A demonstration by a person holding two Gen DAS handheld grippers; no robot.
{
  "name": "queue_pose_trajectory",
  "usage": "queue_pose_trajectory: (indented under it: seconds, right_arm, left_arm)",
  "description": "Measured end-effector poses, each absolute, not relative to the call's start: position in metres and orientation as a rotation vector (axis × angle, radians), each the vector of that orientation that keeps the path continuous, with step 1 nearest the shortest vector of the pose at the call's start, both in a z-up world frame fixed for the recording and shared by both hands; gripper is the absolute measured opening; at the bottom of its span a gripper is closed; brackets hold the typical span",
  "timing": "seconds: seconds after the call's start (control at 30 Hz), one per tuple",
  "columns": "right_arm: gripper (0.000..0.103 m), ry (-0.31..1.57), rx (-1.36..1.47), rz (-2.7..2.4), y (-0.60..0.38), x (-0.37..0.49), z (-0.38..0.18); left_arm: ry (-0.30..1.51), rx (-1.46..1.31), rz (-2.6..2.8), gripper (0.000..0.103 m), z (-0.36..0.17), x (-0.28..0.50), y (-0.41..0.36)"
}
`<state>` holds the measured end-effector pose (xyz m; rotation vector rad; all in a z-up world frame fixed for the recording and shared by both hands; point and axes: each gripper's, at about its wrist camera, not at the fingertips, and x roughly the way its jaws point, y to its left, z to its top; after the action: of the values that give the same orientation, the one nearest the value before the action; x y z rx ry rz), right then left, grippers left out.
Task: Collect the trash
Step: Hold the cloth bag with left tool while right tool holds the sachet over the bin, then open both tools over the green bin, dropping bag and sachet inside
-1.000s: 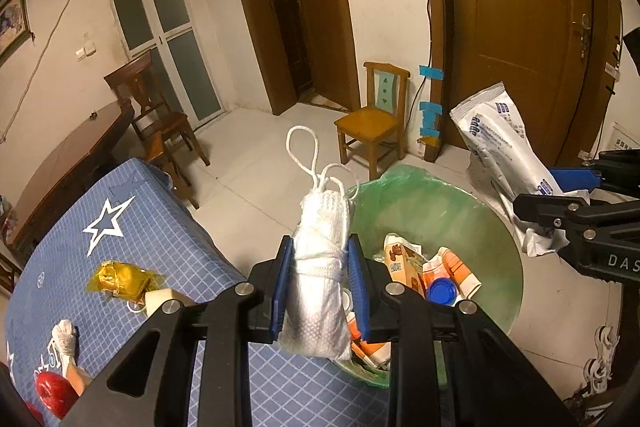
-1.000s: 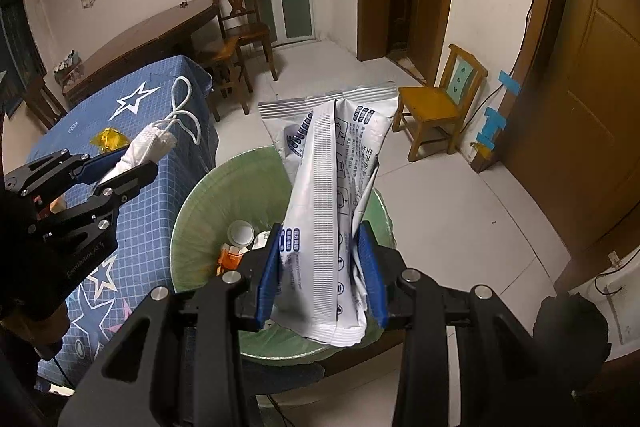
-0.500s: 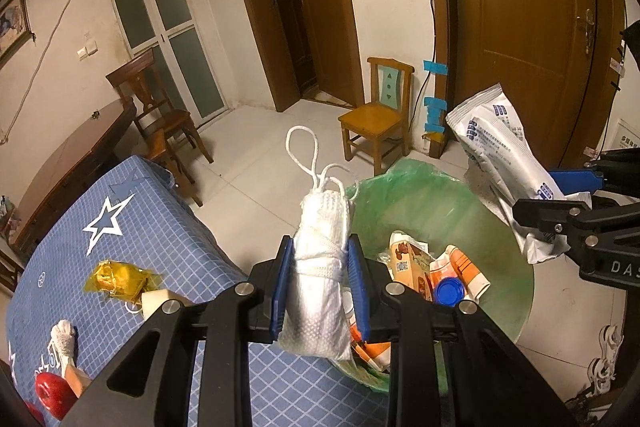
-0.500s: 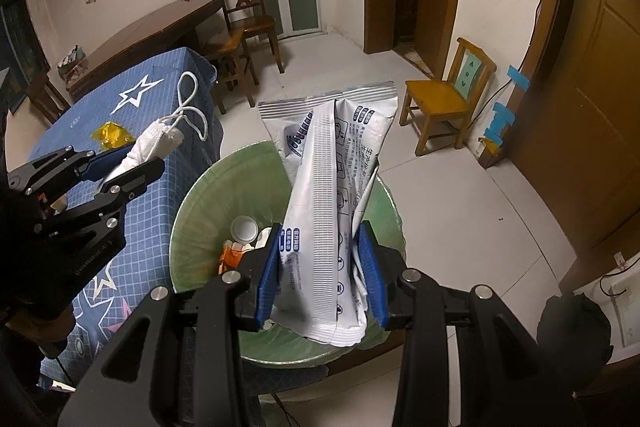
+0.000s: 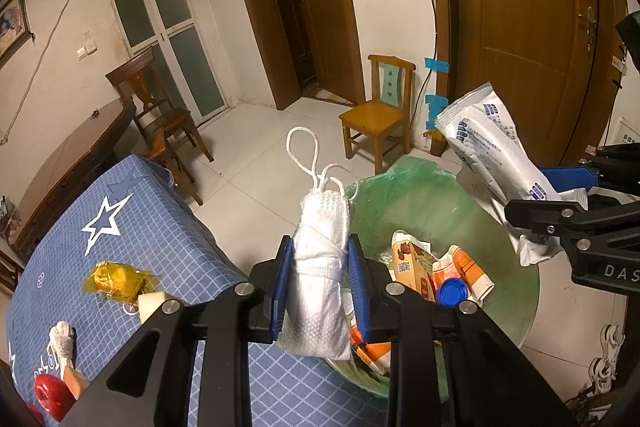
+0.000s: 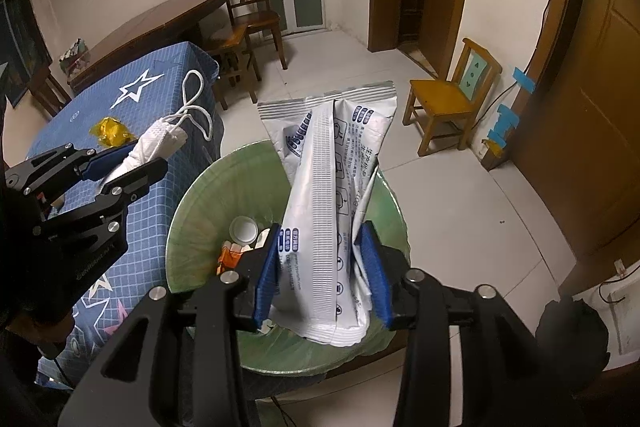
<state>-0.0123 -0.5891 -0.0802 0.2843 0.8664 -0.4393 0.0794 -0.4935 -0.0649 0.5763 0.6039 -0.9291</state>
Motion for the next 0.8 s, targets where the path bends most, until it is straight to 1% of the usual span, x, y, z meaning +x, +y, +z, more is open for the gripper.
queue_pose_trajectory:
  seconds: [0.07, 0.1, 0.13, 0.6, 0.8]
  right_arm:
    - [0.048, 0.871, 0.279, -0.428, -0.589, -0.011, -0.083]
    - [0.048, 0.87, 0.279, -0.433, -0.59, -0.011, -0.084]
    - [0.048, 0.869, 0.279, -0.438, -0.59, -0.011, -0.085]
    - [0.048, 0.84, 0.273, -0.451, -0.586, -0.022, -0.08]
    - [0.048, 0.806, 0.257, -0.446, -0.575, -0.025, -0.074]
  left_arm:
    - [0.606, 0.582, -0.922, 0.04, -0.066, 0.079, -0.494]
    - [0.603, 0.581, -0.921, 0.048, -0.067, 0.08, -0.494]
    - [0.596, 0.581, -0.92, 0.049, -0.067, 0.08, -0.493]
    - [0.547, 0.584, -0.856, 0.049, -0.064, 0.081, -0.481]
    - [0.482, 0.56, -0.781, 0.049, -0.053, 0.076, -0.459]
